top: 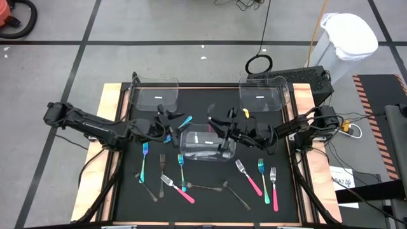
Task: Sort silverware by color (type)
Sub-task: Put the pink fork into the left transparent bin
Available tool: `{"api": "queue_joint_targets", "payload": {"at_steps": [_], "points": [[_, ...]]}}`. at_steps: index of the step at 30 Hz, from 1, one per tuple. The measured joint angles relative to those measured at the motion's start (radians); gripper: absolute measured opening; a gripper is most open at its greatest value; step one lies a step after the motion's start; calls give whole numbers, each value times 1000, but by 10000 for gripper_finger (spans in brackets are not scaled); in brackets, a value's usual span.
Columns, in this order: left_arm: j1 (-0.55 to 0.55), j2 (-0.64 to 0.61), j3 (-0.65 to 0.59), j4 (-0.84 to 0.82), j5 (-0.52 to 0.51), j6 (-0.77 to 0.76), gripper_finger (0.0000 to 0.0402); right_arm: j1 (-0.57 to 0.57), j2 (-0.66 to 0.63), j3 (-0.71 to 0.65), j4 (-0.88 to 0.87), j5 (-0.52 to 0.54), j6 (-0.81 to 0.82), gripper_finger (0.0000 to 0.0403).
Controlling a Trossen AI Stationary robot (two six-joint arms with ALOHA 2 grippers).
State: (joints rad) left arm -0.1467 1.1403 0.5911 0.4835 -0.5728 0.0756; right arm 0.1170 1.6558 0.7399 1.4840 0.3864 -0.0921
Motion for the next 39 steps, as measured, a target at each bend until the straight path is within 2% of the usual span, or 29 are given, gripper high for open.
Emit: {"api": "queue_joint_targets", "payload": {"at_steps": [28,35,39], "points": [[0,61,0,170,50,59,246,1,0,35,19,0,-29,44],[0,142,1,346,138,107,246,0,0,35,32,2,-33,44],[0,198,1,440,155,170,246,-2,0,35,40,2,-34,44]]}}
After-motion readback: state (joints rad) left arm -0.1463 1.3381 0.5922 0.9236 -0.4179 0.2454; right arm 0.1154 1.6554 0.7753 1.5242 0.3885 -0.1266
